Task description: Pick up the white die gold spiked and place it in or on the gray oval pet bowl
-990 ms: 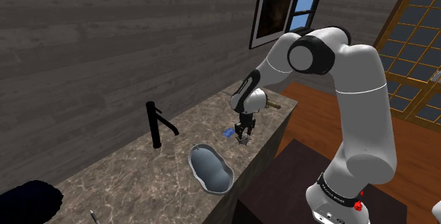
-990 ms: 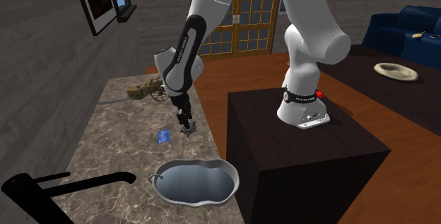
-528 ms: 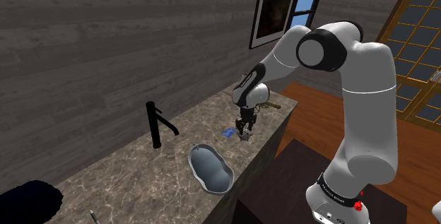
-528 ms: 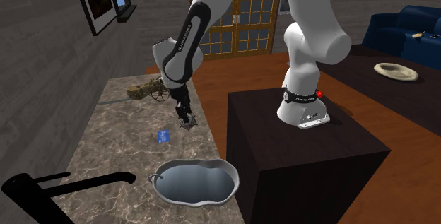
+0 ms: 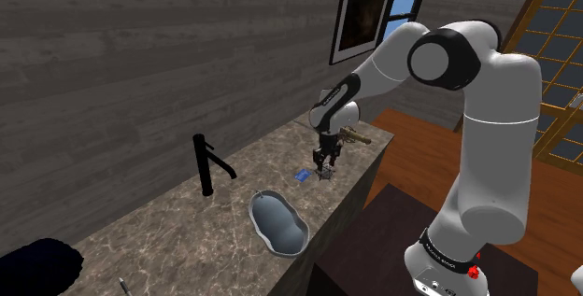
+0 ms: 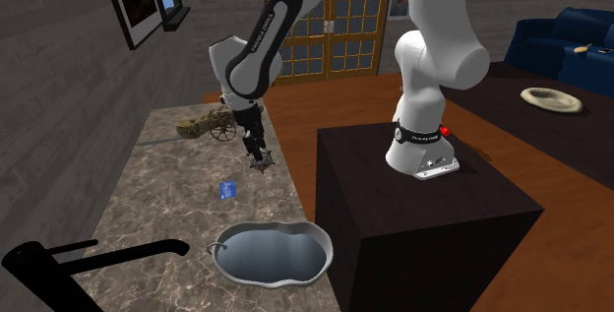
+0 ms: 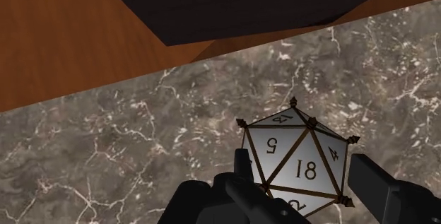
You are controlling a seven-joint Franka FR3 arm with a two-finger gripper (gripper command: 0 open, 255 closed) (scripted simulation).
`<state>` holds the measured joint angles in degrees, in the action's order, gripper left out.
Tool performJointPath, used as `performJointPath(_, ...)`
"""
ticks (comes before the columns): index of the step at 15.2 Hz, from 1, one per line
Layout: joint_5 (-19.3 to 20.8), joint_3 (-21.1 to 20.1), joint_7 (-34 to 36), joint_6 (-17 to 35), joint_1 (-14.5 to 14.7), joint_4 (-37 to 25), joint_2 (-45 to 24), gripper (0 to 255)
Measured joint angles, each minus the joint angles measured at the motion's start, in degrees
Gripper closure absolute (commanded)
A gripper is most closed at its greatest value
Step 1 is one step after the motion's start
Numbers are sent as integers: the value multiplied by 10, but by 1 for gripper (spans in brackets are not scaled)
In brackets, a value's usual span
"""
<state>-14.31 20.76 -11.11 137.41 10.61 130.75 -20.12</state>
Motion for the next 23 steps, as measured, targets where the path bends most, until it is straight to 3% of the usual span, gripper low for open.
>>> performJointPath(15,64,27,46,-98,17,-7,102,255)
performJointPath(23,63,-16,149,-103,78,13,137,255)
